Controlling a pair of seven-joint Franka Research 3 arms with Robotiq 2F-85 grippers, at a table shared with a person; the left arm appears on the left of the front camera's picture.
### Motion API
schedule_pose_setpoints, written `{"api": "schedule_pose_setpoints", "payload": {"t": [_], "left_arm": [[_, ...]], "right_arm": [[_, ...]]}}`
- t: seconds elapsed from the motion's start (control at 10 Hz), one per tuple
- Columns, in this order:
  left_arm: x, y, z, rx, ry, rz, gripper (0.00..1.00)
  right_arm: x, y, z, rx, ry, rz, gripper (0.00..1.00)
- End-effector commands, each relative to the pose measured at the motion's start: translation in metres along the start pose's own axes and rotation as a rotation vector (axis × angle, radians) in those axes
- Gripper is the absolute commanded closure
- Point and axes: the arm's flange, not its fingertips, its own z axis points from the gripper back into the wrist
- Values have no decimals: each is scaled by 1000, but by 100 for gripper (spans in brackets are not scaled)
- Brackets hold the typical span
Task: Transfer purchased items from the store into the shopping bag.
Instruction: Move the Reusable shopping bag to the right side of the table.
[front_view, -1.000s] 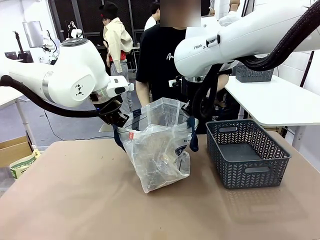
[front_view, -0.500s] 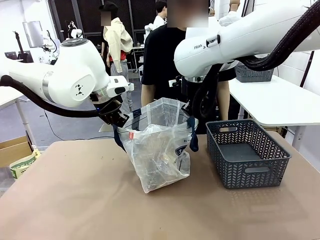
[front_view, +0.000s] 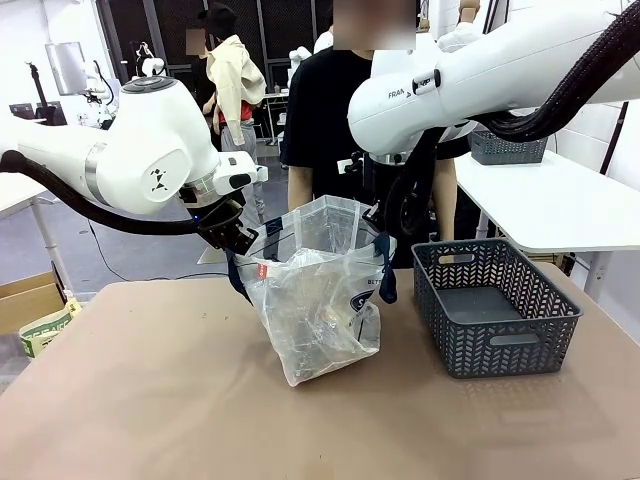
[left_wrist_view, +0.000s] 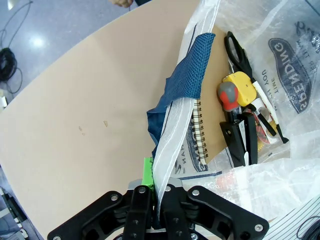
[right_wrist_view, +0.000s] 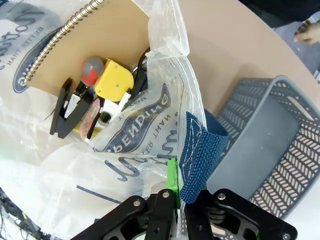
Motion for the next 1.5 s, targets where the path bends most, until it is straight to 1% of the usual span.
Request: {"api": "schedule_pose_setpoints", "payload": {"t": [0.0,1.4], "left_arm": [[0,1,2,5,-5,-3,100],[0,0,0,0,0,0,100]], "right_arm": [[0,-1,0,-1,0,-3,100],[0,0,0,0,0,0,100]]}}
